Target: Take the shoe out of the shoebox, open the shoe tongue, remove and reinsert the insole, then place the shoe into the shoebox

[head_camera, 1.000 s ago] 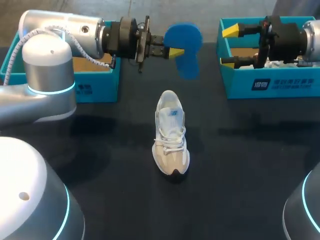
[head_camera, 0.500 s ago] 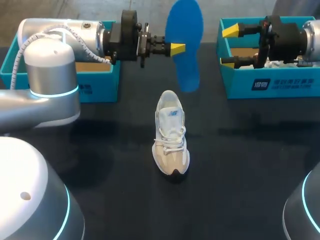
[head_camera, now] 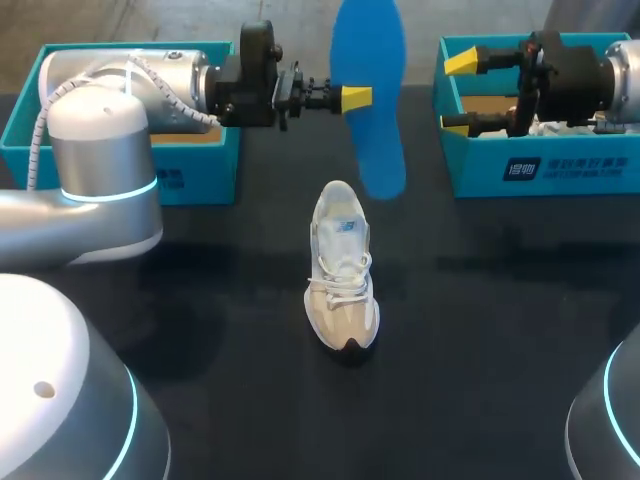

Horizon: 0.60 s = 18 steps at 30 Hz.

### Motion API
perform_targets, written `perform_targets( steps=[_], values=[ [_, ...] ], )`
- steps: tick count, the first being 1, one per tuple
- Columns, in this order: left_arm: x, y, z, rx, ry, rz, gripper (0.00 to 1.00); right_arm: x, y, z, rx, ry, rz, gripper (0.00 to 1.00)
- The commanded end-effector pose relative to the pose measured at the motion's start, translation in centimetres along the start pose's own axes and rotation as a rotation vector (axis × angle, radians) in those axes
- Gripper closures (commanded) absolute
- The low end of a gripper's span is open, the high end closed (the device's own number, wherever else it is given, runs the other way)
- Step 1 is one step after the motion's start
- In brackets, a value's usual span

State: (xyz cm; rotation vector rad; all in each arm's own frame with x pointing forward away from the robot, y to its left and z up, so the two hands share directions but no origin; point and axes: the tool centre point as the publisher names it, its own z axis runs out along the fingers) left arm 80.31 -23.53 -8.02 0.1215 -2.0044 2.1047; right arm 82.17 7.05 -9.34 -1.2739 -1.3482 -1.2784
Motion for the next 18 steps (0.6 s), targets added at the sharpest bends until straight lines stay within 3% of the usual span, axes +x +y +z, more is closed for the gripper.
perform_targets(
  steps=[1, 2, 5, 18],
  values=[
    [-0.2, 0.0, -0.4, 0.002, 0.036, -0.207, 1.0, -0.1, 0.0, 0.1, -0.001, 0.001, 0.0, 0.0],
    [0.0, 0.1, -0.5, -0.065, 0.015, -0.316, 1.0, -0.1, 0.0, 0.1, -0.001, 0.001, 0.0, 0.0],
    [0.4, 0.4, -0.6, -0.129, 0.026, -0.443, 1.0, -0.1, 0.0, 0.1, -0.001, 0.001, 0.0, 0.0],
    [1.0, 0.4, -0.6, -0.063, 0.072, -0.831, 1.0, -0.1, 0.0, 0.1, -0.001, 0.001, 0.0, 0.0]
  ],
)
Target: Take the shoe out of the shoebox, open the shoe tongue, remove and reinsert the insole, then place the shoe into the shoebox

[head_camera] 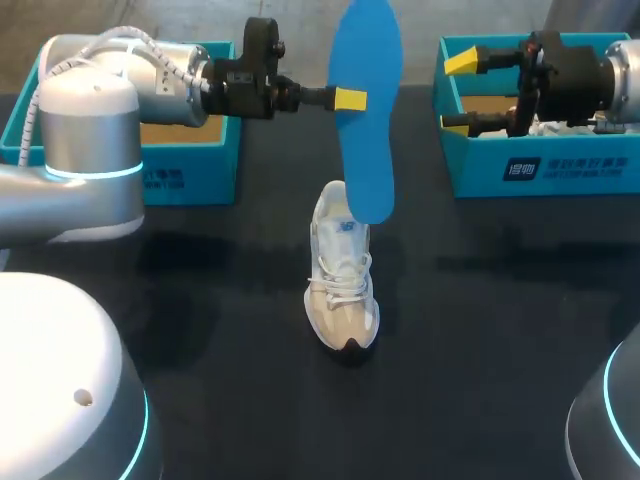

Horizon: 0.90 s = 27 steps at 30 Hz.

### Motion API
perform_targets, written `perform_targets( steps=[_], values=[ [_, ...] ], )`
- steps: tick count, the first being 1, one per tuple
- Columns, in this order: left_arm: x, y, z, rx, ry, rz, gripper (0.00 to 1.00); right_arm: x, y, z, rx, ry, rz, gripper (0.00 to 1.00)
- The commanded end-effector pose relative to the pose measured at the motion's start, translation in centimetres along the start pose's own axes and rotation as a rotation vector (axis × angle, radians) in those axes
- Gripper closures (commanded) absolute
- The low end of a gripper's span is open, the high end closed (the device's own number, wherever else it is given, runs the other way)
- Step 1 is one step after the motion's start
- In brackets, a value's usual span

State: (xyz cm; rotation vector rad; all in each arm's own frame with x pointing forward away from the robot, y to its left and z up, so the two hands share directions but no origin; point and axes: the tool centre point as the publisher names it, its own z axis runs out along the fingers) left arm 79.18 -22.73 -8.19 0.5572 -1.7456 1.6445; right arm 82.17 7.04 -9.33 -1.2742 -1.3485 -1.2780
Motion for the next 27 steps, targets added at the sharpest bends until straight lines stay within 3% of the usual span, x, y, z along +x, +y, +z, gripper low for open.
perform_targets(
  steps=[1, 9, 27],
  values=[
    [-0.14, -0.08, 0.05, 0.01, 0.039, -0.276, 1.0, -0.08, 0.02, 0.15, -0.001, 0.001, -0.001, 0.0],
    [0.15, -0.1, 0.18, 0.05, 0.049, -0.41, 1.0, -0.08, 0.02, 0.15, -0.001, 0.001, -0.001, 0.0],
    [-0.13, 0.02, 0.2, 0.054, 0.047, -0.42, 1.0, -0.08, 0.02, 0.15, -0.001, 0.001, -0.001, 0.0]
  ],
)
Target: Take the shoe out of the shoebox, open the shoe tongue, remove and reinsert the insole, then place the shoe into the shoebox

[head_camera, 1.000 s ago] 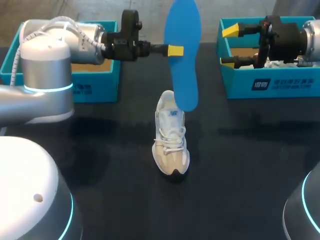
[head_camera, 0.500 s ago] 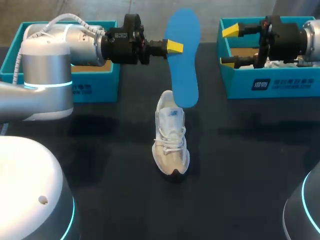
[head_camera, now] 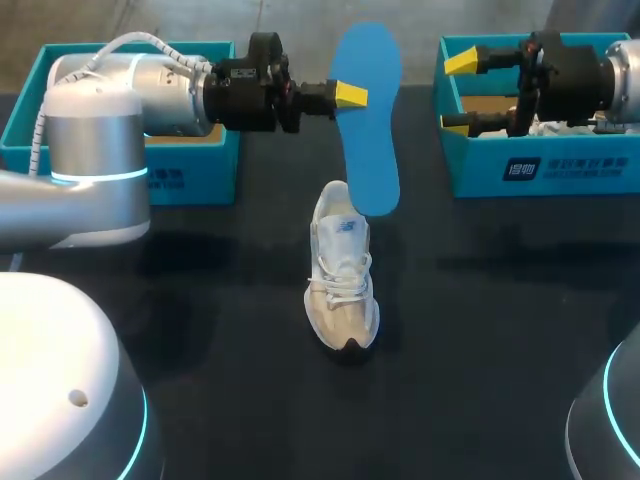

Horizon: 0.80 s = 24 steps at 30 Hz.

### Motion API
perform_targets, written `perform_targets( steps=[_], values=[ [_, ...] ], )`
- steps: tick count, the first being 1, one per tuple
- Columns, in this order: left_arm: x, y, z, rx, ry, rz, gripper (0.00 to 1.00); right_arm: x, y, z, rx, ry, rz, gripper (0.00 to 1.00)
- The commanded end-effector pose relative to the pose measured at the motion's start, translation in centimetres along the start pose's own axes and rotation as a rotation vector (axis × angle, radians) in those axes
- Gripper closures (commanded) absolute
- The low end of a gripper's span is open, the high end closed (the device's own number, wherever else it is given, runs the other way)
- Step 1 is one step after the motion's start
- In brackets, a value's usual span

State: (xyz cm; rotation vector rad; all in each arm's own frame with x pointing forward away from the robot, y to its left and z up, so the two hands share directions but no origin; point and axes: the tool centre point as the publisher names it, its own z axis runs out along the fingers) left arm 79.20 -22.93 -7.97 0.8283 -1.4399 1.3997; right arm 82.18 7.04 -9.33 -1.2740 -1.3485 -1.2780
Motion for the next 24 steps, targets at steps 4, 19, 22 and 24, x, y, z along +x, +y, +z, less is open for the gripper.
perform_targets(
  steps=[4, 19, 22, 24],
  values=[
    [-1.0, 0.3, 0.0, -0.004, 0.017, -0.065, 1.0, -0.1, 0.0, 0.1, -0.002, 0.001, 0.0, 0.0],
    [-1.9, 0.6, -0.5, -0.029, 0.011, -0.205, 1.0, 3.3, -0.5, 0.1, -0.036, -0.28, -0.009, 0.0],
    [-2.1, 0.6, -0.6, -0.026, -0.003, -0.214, 1.0, 4.0, -0.6, 0.3, -0.03, -0.355, 0.006, 0.0],
    [-2.1, 0.6, -0.6, -0.027, -0.006, -0.219, 1.0, 4.4, -0.7, 0.5, -0.031, -0.399, 0.009, 0.0]
  ],
)
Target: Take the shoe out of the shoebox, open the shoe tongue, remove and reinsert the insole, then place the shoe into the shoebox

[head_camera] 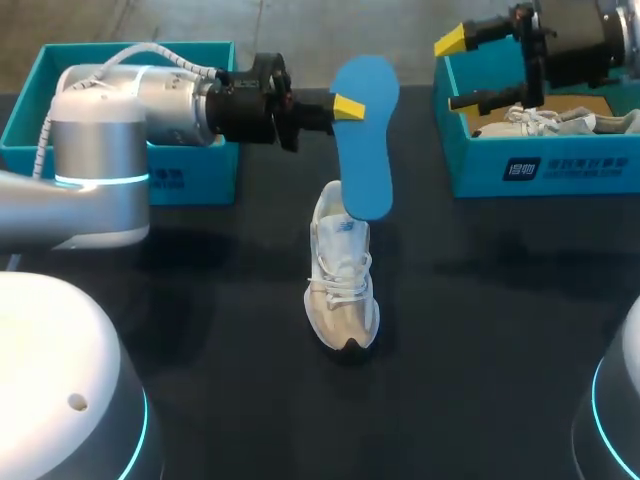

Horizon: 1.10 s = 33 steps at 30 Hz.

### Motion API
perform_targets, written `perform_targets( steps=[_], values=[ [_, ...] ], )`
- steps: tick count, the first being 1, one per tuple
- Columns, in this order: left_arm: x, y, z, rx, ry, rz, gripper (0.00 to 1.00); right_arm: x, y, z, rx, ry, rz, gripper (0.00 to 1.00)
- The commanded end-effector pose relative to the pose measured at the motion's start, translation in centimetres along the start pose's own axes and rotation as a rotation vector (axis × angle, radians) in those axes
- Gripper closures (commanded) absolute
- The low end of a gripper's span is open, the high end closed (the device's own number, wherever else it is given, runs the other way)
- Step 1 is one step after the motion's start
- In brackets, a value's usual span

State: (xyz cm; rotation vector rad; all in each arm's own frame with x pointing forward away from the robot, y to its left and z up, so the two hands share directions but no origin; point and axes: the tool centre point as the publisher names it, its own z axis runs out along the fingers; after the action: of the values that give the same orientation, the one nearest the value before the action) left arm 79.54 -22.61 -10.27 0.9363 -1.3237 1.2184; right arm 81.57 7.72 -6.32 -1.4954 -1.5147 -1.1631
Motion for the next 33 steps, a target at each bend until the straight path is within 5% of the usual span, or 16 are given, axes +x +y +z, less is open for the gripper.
perform_targets(
  steps=[1, 33],
  values=[
    [0.0, 0.0, -0.1, -0.002, -0.008, -0.009, 1.0, 1.5, -0.5, -0.1, -0.002, -0.174, 0.016, 0.0],
    [-0.8, -0.7, -0.1, 0.009, -0.029, -0.086, 1.0, 7.7, -2.1, 2.9, -0.043, -0.819, 0.012, 0.0]
  ],
)
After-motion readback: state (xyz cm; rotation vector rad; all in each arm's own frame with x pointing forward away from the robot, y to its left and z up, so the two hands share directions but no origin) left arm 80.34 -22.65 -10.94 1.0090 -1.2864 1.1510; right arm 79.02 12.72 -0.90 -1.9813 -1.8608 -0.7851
